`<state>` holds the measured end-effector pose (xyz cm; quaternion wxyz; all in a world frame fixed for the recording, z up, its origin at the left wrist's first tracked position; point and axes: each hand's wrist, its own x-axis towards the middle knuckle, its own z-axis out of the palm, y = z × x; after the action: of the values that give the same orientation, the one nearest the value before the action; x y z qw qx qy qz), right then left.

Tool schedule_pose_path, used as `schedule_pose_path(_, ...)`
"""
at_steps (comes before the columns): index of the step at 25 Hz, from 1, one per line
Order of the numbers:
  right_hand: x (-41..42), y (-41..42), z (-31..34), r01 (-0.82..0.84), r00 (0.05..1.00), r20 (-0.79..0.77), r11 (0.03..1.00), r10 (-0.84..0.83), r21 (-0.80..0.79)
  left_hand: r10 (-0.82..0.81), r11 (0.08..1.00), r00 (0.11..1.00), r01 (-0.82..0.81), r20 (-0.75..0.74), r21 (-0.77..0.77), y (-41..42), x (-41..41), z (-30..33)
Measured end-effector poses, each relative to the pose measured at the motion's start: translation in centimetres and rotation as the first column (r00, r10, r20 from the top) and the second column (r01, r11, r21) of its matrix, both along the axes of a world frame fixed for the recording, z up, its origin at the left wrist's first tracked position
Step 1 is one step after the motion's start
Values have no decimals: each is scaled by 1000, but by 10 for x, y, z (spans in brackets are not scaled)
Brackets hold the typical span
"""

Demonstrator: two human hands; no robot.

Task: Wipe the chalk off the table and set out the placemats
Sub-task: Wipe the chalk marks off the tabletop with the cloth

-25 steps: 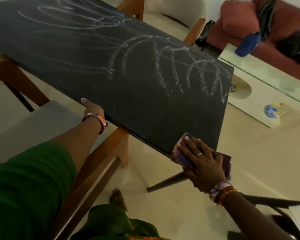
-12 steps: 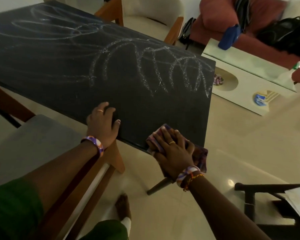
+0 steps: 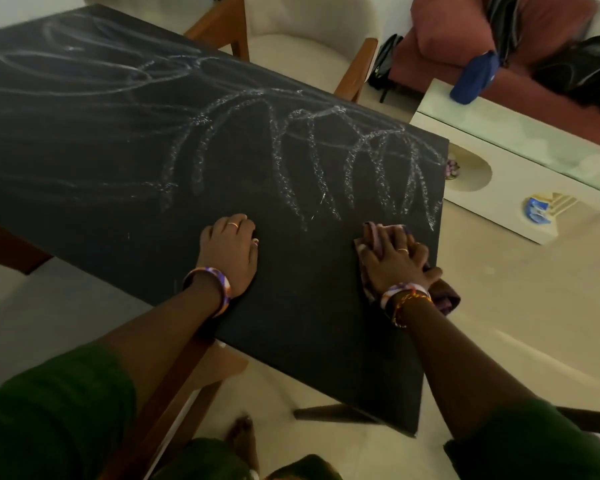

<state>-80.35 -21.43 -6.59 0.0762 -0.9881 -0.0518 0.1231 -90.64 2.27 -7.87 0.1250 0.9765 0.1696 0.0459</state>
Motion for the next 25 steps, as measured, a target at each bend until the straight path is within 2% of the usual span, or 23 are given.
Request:
schedule_pose_path(2, 7, 26, 2, 39, 999, 10, 999, -39, -3, 13, 1000, 1000, -13, 22, 0, 1, 0, -1)
schedule_pose_path(4, -7, 73, 1, -145, 988, 57, 989, 144, 19, 22, 1000, 999, -21, 43, -12, 4, 1, 0)
schedule_pose_path(6, -30, 111, -5, -390, 918, 80, 921, 389, -6, 26, 1000, 999, -25, 44, -18, 5, 1, -1)
schedule_pose_path(8, -28, 113, -5, -461, 882, 88, 887, 462, -33, 18, 999, 999, -16, 35, -43, 6, -2, -2)
schedule_pose_path(10, -3, 80, -1, -341, 936, 91, 940, 339, -1, 6, 997, 1000, -4, 28, -81, 8, -4, -1)
schedule_pose_path(12, 26, 31, 2, -95, 995, 46, 995, 94, 15, 6, 996, 999, -3, 34, -87, 8, -3, 0)
schedule_pose_path(14, 42, 3, 6, 134, 991, 3, 991, -134, -4, 14, 998, 999, -11, 43, -69, 6, 0, 0)
schedule_pose_path(15, 41, 8, 7, 168, 986, 5, 985, -168, -27, 17, 998, 999, -14, 45, -60, 5, 0, 0)
schedule_pose_path(16, 34, 25, 4, 140, 990, 13, 990, -140, -29, 17, 998, 999, -15, 46, -55, 5, 1, -1)
schedule_pose_path(18, 6, 75, -3, -65, 998, 24, 998, 65, -4, 11, 999, 999, -8, 44, -52, 6, 1, -1)
schedule_pose_path(20, -28, 119, -8, -313, 949, 66, 948, 309, 54, 9, 998, 999, -7, 38, -62, 7, -1, -2)
schedule_pose_path(21, -35, 127, -9, -384, 922, 87, 919, 376, 87, 8, 997, 999, -5, 37, -72, 7, -2, -2)
schedule_pose_path(23, -20, 117, -6, -369, 928, 107, 918, 356, 146, -2, 996, 999, 6, 43, -93, 9, -4, -3)
schedule_pose_path(25, 4, 81, -4, -190, 979, 113, 953, 167, 235, -9, 994, 999, 14, 51, -111, 10, -5, -3)
